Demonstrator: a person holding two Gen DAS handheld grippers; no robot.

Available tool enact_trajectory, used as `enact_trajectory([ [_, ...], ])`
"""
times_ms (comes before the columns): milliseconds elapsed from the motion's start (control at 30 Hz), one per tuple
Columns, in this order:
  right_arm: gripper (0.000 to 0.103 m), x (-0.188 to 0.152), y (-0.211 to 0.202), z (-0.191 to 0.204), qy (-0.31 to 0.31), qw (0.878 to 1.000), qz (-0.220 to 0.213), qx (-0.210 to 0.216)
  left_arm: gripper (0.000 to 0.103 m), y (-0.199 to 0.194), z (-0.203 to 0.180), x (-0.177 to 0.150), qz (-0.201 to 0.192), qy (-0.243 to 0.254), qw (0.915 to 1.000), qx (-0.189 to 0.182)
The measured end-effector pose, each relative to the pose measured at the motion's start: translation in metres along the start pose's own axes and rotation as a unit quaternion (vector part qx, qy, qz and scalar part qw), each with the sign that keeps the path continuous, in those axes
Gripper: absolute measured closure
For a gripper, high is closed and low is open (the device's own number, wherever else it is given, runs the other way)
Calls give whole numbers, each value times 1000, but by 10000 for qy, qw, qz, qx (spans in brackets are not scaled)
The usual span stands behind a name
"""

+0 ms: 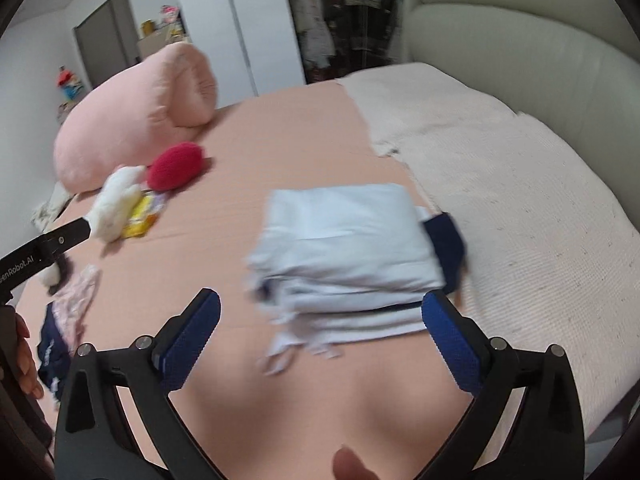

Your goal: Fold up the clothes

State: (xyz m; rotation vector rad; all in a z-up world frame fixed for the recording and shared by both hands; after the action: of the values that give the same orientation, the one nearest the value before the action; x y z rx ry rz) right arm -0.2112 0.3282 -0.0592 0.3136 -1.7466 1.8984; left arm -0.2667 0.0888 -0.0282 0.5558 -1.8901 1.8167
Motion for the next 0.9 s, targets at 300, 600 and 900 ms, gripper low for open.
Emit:
enact_trajectory([
  [300, 1, -56, -70, 103, -308, 9994, -84, 154, 21, -98, 65, -59, -68, -105, 9990, 438],
  [600, 1, -158, -101, 130, -605, 9981, 86, -92, 21, -120, 107, -152, 270, -265, 9973, 623],
  [900, 1, -219, -145, 106, -596, 9975, -140, -360, 21, -164, 105, -222, -66, -530, 9976, 442],
])
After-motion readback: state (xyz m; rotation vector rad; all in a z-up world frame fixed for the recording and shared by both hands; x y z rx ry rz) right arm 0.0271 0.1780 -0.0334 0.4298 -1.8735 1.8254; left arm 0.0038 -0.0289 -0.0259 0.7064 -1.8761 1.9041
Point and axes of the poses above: each gripper's, at about its wrist camera, not at the fingertips, and y roughly the way its jaws point, z to its left, x to its top, the point moved 4 cm from there along y, roughly the way its jaws point, and after that the axes turned 13 degrees about z, right-handed, at the moved point
